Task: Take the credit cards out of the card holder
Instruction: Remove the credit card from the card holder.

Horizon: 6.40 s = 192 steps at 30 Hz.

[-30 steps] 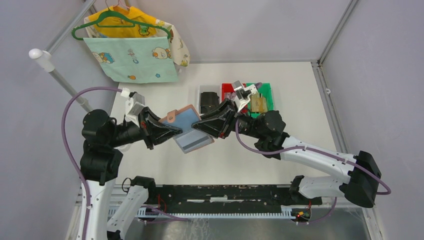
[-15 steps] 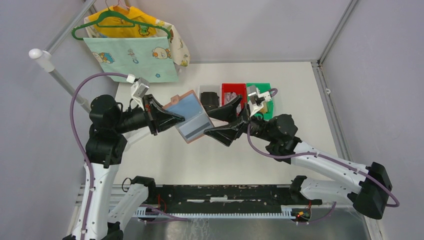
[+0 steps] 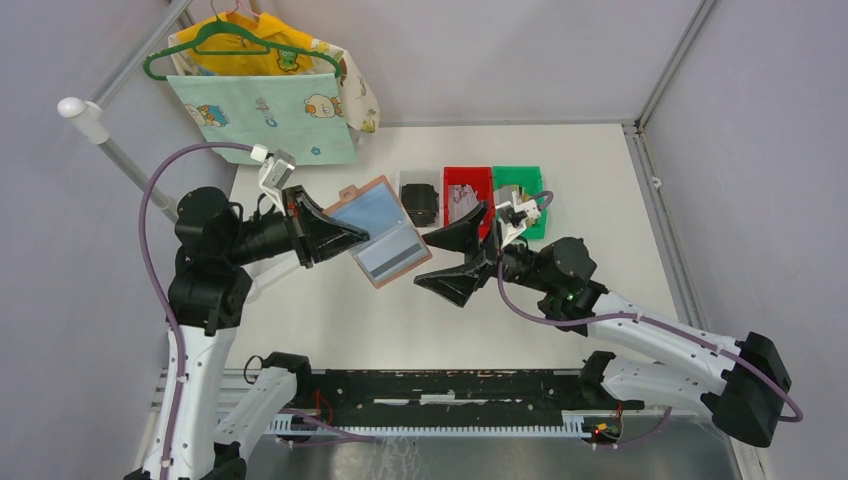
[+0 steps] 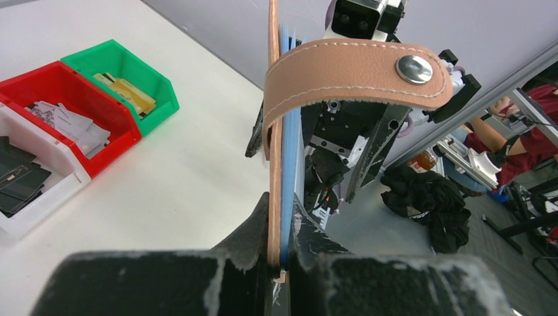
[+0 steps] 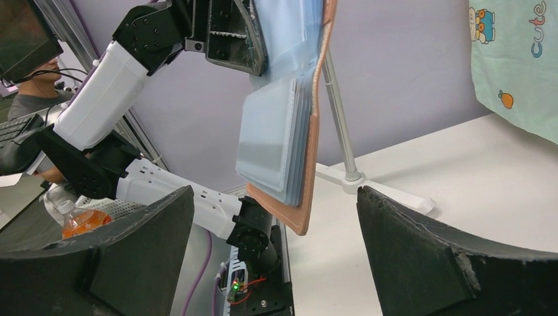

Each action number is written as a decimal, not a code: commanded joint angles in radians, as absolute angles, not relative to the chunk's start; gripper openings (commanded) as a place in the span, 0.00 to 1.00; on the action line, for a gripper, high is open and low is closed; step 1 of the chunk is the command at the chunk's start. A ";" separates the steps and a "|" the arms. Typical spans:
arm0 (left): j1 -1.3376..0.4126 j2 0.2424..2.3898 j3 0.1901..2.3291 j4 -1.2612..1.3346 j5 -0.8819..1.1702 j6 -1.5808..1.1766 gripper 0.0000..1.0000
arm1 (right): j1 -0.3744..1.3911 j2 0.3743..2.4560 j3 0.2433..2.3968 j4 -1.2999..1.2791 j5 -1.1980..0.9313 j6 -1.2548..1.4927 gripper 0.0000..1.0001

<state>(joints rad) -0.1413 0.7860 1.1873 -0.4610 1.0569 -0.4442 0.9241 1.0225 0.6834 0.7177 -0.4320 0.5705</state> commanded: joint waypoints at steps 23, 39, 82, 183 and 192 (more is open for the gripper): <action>-0.138 0.788 1.243 -0.423 1.135 -0.538 0.02 | 0.919 0.994 0.608 0.900 -0.497 0.588 0.91; -0.138 0.791 1.261 -0.423 1.189 -0.561 0.02 | 0.910 1.076 0.730 0.812 -0.396 0.558 0.82; -0.137 0.780 1.252 -0.431 1.210 -0.561 0.02 | 0.908 1.182 0.807 0.990 -0.479 0.690 0.47; -0.139 0.601 0.774 -0.387 0.816 -0.250 1.00 | 0.938 1.653 1.878 -0.817 -0.175 0.338 0.00; -0.138 0.595 0.730 -0.393 0.585 -0.362 1.00 | 0.909 1.569 1.818 -0.630 -0.280 0.473 0.00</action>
